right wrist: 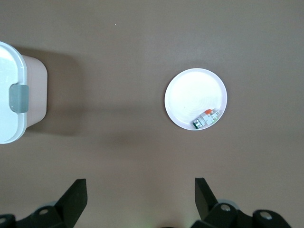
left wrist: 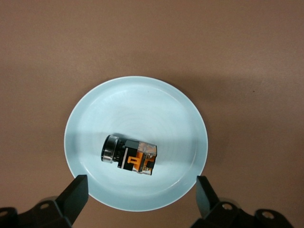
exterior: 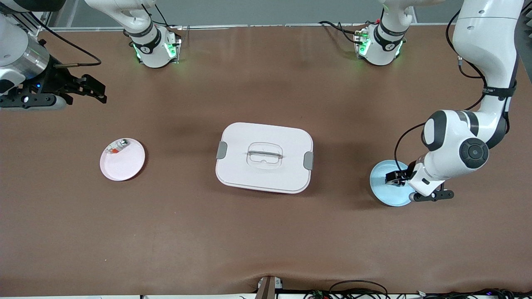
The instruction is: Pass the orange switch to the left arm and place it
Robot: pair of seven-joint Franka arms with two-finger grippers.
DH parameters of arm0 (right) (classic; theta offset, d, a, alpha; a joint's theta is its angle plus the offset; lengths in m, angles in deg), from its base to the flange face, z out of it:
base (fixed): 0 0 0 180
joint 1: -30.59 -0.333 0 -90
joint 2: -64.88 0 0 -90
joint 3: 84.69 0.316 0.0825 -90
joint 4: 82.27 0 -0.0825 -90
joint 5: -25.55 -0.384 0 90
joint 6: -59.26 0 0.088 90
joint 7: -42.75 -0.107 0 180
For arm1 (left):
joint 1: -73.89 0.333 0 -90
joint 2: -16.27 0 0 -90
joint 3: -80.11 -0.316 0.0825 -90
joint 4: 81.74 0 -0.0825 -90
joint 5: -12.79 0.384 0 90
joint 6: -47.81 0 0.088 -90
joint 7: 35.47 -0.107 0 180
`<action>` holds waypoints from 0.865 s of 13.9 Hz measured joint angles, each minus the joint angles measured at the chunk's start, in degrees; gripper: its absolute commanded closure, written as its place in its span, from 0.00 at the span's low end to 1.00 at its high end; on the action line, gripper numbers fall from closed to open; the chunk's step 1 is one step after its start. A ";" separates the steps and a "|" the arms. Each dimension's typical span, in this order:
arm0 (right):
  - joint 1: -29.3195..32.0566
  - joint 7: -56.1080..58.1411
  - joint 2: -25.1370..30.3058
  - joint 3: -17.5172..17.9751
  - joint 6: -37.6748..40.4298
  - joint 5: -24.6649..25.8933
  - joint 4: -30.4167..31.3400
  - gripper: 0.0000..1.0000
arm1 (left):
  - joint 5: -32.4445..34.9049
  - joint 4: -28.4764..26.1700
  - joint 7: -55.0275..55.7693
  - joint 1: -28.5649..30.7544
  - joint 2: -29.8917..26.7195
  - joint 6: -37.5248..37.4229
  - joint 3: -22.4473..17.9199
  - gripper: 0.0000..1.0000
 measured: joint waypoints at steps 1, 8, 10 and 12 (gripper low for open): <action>0.00 0.00 -0.01 0.00 0.00 0.00 0.00 0.00 | 0.00 0.05 -0.22 0.10 -0.53 -0.01 -0.01 0.00; -0.01 0.01 -0.07 0.00 -0.07 0.00 -0.13 0.00 | 0.00 0.42 -0.77 1.14 -7.33 -2.81 -0.12 0.00; -0.01 0.01 -0.08 0.00 -0.14 0.00 -0.20 0.00 | 0.00 0.47 -0.90 1.73 -10.03 -5.38 -0.12 0.00; -0.02 0.01 -0.10 0.00 -0.18 -0.04 -0.27 0.00 | 0.00 0.49 -2.26 2.47 -12.94 -7.94 -0.13 0.00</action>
